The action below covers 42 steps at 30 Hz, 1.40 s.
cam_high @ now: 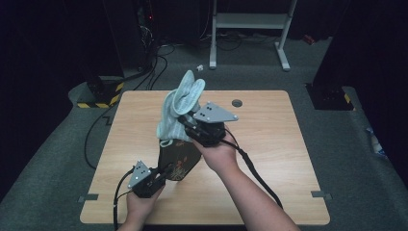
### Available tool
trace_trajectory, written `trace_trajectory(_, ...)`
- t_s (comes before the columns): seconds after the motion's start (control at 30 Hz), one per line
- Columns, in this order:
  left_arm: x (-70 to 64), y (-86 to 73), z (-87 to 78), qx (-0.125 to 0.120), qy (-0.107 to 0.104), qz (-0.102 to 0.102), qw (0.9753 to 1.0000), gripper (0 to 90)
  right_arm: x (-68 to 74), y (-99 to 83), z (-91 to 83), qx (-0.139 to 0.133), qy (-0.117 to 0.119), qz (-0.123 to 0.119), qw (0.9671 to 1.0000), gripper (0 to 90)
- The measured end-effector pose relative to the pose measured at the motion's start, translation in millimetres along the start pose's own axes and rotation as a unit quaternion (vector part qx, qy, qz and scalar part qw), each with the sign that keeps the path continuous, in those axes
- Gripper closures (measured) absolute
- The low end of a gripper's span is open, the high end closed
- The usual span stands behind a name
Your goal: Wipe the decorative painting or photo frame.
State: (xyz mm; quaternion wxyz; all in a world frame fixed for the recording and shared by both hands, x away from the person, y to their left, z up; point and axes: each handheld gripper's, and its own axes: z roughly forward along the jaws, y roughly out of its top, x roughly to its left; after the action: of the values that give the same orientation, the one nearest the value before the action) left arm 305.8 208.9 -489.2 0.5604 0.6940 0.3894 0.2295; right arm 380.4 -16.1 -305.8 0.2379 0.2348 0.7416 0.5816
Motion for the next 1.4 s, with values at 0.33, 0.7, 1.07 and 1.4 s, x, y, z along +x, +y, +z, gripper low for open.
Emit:
trace_trajectory(0.33,1.2,-0.8,-1.6,-0.001,-0.003,0.0,1.0,79.1,33.1,7.1,25.9,0.02,0.03,-0.029,0.9989,73.8)
trace_trajectory(0.7,1.4,-1.8,-1.9,-0.003,-0.004,0.0,1.0,79.2,30.3,1.7,33.1,0.044,0.01,-0.047,0.9979,74.1)
trace_trajectory(1.07,1.9,-4.0,-6.4,-0.006,-0.006,-0.001,1.0,79.3,9.0,-1.9,38.7,0.049,-0.014,-0.037,0.998,74.4)
trace_trajectory(1.4,3.5,-5.1,-7.9,-0.005,-0.009,-0.003,0.9999,79.2,-9.1,-16.2,44.7,0.059,-0.041,-0.021,0.9972,74.6)
